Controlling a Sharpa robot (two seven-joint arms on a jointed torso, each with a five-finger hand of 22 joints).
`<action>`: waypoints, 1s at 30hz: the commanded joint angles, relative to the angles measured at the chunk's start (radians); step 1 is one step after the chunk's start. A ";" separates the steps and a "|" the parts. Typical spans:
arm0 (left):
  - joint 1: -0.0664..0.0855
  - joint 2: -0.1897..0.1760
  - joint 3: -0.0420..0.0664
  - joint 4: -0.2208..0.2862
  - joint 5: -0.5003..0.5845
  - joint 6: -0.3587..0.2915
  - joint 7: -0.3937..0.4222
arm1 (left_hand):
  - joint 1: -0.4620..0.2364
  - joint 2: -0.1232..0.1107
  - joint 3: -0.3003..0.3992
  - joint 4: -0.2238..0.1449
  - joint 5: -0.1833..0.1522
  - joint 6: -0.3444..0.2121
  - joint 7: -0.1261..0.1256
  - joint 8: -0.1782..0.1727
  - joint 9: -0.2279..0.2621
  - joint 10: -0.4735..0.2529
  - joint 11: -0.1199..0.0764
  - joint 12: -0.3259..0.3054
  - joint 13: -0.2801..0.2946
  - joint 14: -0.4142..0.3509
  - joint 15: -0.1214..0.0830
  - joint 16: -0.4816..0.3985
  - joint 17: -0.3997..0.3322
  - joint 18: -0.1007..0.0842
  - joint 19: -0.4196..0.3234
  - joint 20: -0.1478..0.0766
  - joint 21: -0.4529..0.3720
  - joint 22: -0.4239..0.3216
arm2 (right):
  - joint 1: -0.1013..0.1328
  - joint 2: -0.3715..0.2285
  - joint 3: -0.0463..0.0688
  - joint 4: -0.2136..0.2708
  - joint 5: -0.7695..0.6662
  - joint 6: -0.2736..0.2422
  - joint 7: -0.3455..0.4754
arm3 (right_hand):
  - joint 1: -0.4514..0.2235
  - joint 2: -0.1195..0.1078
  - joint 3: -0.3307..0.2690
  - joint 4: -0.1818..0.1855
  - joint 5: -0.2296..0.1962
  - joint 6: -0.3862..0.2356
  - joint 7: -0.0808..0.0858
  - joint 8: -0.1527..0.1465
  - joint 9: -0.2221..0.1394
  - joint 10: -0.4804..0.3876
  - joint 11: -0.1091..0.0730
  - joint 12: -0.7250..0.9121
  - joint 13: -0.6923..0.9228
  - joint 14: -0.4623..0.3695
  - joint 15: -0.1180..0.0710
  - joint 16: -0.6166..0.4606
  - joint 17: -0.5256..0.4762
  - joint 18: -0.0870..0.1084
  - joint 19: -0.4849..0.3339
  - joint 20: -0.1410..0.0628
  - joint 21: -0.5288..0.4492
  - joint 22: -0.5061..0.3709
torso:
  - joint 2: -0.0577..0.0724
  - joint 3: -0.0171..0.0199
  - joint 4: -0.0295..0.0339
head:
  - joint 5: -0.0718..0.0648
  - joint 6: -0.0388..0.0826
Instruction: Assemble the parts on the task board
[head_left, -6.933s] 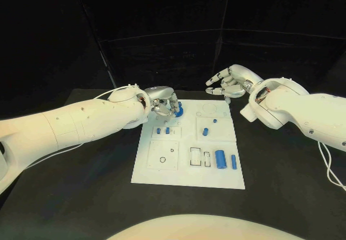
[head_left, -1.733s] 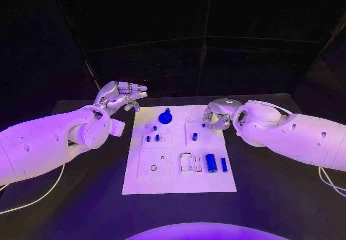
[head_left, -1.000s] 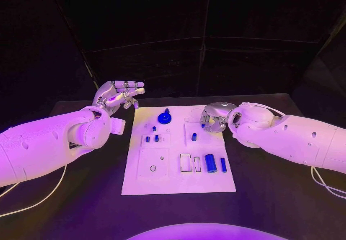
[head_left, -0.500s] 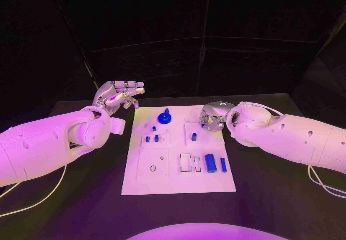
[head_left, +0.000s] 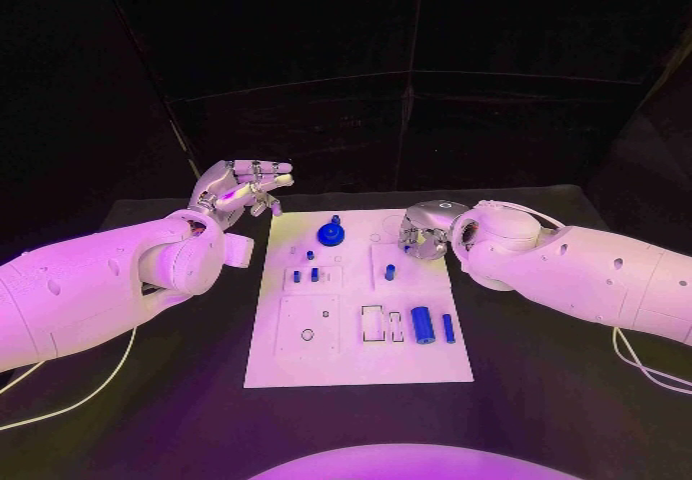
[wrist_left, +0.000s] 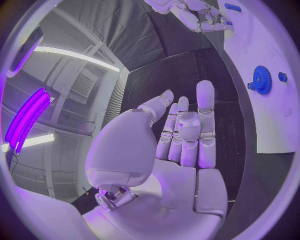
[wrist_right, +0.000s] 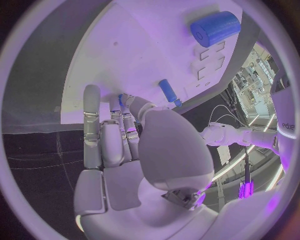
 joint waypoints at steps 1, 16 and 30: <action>0.002 0.001 0.000 0.002 0.003 0.020 -0.002 | 0.003 0.004 -0.004 -0.006 -0.004 -0.007 0.008 -0.002 0.000 -0.012 0.004 0.006 0.001 -0.005 0.005 -0.006 -0.005 0.007 -0.004 0.005 -0.006 -0.002 | -0.005 0.005 -0.004 -0.004 -0.016 0.052 -0.016 | -0.006 -0.002 0.007 -0.001 -0.008 0.001 0.003 -0.004 -0.003 0.001 0.003 -0.004 -0.004 0.035 -0.004 0.002 -0.001 0.006 0.000 -0.009 0.005 0.001 | 0.000 0.0001 -0.0001 | -0.002 -0.002; 0.002 0.003 0.000 0.002 0.003 0.057 -0.011 | 0.012 0.003 -0.008 -0.011 -0.004 -0.026 0.017 -0.003 0.000 -0.037 0.013 0.013 0.001 -0.013 0.013 -0.006 -0.011 0.007 -0.007 0.012 -0.013 -0.006 | -0.015 0.013 -0.004 -0.002 -0.059 0.115 -0.040 | -0.017 -0.016 0.009 -0.008 -0.013 -0.002 0.005 -0.010 -0.006 -0.002 0.005 -0.011 -0.010 0.034 -0.002 0.002 -0.002 0.006 -0.002 -0.008 0.007 0.003 | -0.001 -0.0002 -0.0003 | -0.012 -0.003; 0.002 0.006 0.001 -0.005 0.003 0.074 -0.010 | 0.023 0.005 -0.006 -0.018 -0.003 -0.031 0.019 0.001 0.001 -0.045 0.015 0.020 0.002 -0.012 0.015 0.000 -0.007 0.007 -0.002 0.014 -0.010 -0.005 | -0.027 0.003 -0.004 0.018 -0.064 -0.096 0.018 | -0.030 -0.014 0.026 -0.017 -0.023 0.022 -0.001 -0.006 -0.005 0.019 0.000 -0.013 -0.017 0.039 -0.006 0.016 0.015 0.006 0.001 -0.010 0.020 0.010 | -0.001 0.0008 -0.0001 | -0.010 -0.001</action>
